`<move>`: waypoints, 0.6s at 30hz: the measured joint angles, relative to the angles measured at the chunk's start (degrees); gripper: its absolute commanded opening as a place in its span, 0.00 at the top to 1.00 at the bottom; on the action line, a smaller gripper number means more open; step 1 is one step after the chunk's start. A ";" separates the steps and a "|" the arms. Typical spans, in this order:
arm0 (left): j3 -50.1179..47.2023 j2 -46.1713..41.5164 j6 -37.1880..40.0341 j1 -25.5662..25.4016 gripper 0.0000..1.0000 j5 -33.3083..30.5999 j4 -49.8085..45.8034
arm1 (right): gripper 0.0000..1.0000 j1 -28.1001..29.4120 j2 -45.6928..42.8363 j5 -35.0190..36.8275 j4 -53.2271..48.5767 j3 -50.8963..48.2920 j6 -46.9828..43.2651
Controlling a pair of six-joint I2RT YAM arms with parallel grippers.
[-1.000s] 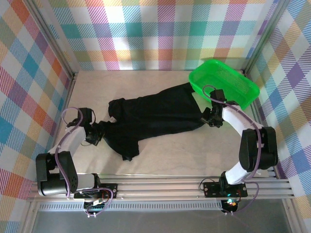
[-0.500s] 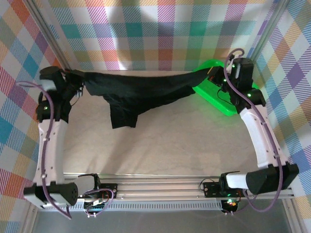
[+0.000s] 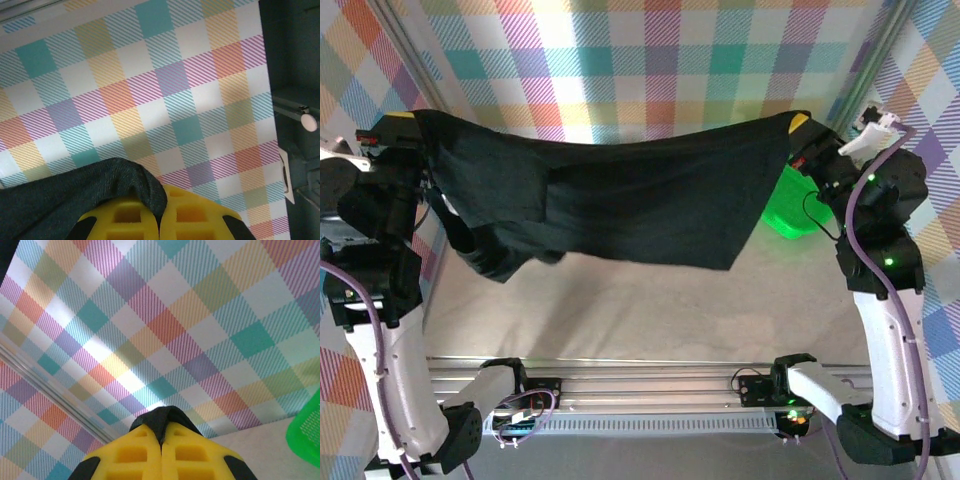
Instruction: Fold and stack the t-shirts
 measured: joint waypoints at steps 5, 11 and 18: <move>0.79 9.51 -0.42 1.07 1.00 3.10 -2.01 | 1.00 0.00 7.98 -4.11 3.13 0.15 0.87; 4.00 28.72 -0.83 4.96 1.00 11.32 -3.23 | 1.00 -0.04 26.64 -10.75 5.68 5.66 3.54; 23.10 43.43 -1.49 8.63 1.00 18.73 -7.48 | 1.00 -0.15 41.83 -14.78 5.60 21.94 6.12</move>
